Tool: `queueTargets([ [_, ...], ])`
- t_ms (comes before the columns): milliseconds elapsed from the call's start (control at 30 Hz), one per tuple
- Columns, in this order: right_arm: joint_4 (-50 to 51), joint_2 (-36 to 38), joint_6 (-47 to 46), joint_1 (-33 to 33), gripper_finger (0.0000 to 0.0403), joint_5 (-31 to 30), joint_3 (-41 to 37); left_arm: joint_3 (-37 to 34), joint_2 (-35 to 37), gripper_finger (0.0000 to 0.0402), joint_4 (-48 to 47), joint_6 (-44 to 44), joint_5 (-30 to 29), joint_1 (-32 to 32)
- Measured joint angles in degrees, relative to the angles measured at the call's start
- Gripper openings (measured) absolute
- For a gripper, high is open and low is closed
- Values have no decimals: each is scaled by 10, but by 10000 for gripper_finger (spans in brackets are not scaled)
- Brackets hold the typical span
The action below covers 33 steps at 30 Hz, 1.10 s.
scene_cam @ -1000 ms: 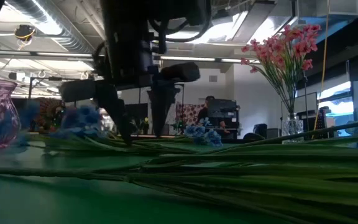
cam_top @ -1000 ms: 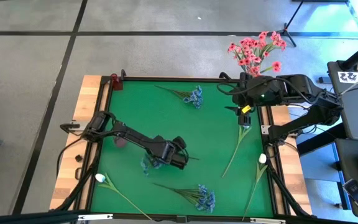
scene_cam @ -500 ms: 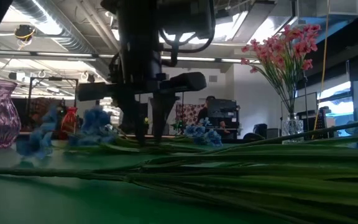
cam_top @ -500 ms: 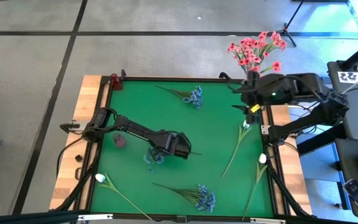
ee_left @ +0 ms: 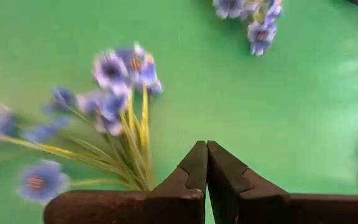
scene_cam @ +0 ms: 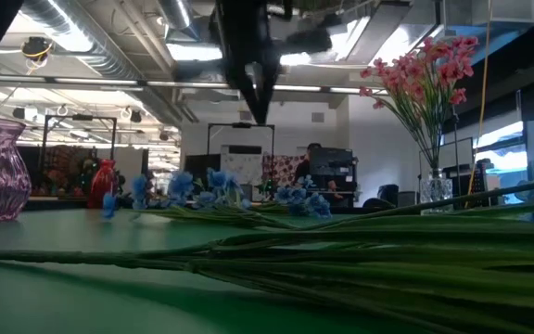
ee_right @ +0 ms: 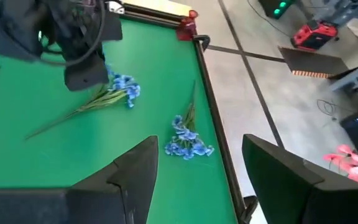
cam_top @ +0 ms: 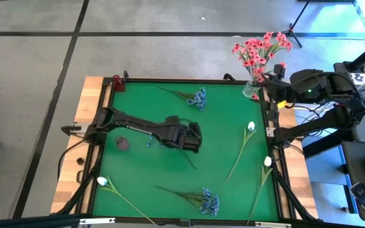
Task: Sort flowers into vase by color
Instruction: Put the middle blue flowers into the red vase
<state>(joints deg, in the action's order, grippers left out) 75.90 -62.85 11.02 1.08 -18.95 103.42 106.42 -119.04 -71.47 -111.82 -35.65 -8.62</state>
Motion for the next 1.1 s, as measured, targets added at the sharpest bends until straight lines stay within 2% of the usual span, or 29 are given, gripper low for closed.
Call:
queueTargets([
  [100, -6, -2, -29, 0, 234, -24, 0, 49, 3, 3, -54, 26, 84, 19],
  [200, -25, -11, -61, 0, 237, -82, 0, 54, 3, 17, -18, 40, 161, 30],
  [233, -27, -12, -62, 0, 239, -94, 0, 51, 1, 23, -5, 46, 171, 30],
  [333, -27, -12, -75, 0, 248, -104, 0, 38, -8, 47, 7, 10, 147, 17],
  [467, -13, -14, -95, 0, 259, -68, 1, 4, -14, 76, 8, -89, 122, -3],
  [567, -1, -16, -93, 0, 262, -55, 0, -38, -14, 88, 38, -106, 119, -15],
  [633, 5, -14, -89, 0, 261, -54, 0, -71, -14, 91, 65, -109, 122, -22],
  [767, 17, -14, -77, 0, 261, -54, 0, -141, -14, 92, 165, -173, 130, -33],
  [933, 23, -13, -60, 0, 262, -18, 0, -215, -15, 92, 241, -243, 131, -37],
  [1100, 17, -14, -49, 0, 262, -4, 0, -233, -13, 93, 268, -223, 137, -18],
])
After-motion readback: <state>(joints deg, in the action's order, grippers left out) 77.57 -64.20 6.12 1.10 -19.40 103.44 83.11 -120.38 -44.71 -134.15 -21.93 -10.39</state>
